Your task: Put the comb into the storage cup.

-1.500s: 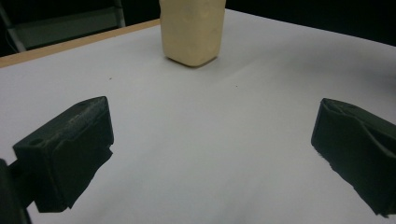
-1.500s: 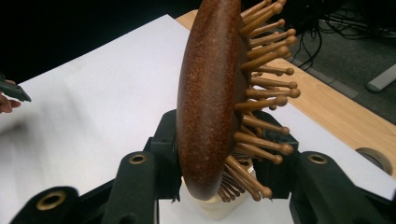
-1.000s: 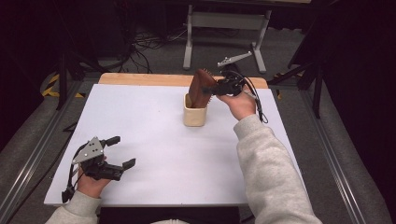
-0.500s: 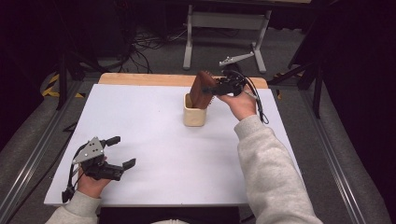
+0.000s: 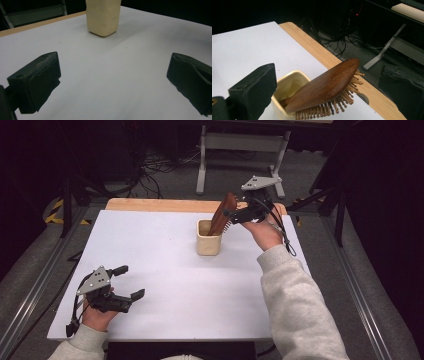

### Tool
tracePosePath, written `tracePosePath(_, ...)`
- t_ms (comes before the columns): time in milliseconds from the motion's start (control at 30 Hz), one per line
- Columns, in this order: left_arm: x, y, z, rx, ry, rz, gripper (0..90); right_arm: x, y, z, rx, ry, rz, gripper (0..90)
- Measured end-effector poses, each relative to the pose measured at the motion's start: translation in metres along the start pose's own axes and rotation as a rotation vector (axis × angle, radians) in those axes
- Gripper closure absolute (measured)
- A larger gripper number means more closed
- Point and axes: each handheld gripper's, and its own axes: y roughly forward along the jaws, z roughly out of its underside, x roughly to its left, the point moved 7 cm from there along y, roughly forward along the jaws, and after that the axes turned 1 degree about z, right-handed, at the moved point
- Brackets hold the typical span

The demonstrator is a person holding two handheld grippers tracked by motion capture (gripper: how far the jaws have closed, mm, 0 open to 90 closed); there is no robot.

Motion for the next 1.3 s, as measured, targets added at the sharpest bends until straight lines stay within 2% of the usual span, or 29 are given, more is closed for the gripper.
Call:
tracePosePath(67,0.0,0.0,0.0,0.001,-0.001,0.002,0.2,0.002,-0.007,-0.001,-0.002,-0.01,0.0,2.3)
tracePosePath(100,0.0,0.0,0.0,0.001,0.001,0.002,0.2,0.006,-0.016,-0.002,-0.02,-0.008,-0.016,2.2)
tracePosePath(233,0.0,0.0,0.0,0.003,-0.001,0.001,0.2,0.008,-0.025,-0.002,-0.035,-0.016,-0.026,2.1)
tracePosePath(267,0.001,-0.001,0.0,0.005,-0.003,-0.001,0.2,0.01,-0.037,0.0,-0.04,-0.018,-0.041,1.9)
tracePosePath(433,0.002,-0.002,-0.001,0.004,-0.012,0.0,0.2,0.01,-0.052,0.004,-0.048,-0.014,-0.048,1.3)
tracePosePath(467,0.004,-0.002,-0.001,0.006,-0.003,-0.003,0.1,0.011,-0.056,0.006,-0.052,-0.014,-0.052,1.3)
tracePosePath(700,0.008,-0.006,-0.002,-0.004,-0.028,-0.016,0.2,0.015,-0.082,0.027,-0.074,-0.019,-0.064,0.5)
tracePosePath(967,0.014,-0.01,-0.002,0.007,-0.008,-0.038,0.2,0.024,-0.106,0.051,-0.115,-0.021,-0.09,0.1)
tracePosePath(1100,0.015,-0.012,-0.001,0.007,-0.014,-0.034,0.2,0.03,-0.112,0.06,-0.114,-0.025,-0.099,0.1)
tracePosePath(1133,0.015,-0.014,-0.001,0.008,-0.015,-0.034,0.2,0.033,-0.115,0.069,-0.098,-0.027,-0.089,0.3)
tracePosePath(1233,0.015,-0.016,0.0,0.006,-0.006,-0.036,0.2,0.038,-0.119,0.081,-0.096,-0.015,-0.085,0.2)
tracePosePath(1300,0.016,-0.019,0.0,-0.008,0.004,-0.038,0.4,0.041,-0.121,0.088,-0.095,0.018,-0.108,0.1)
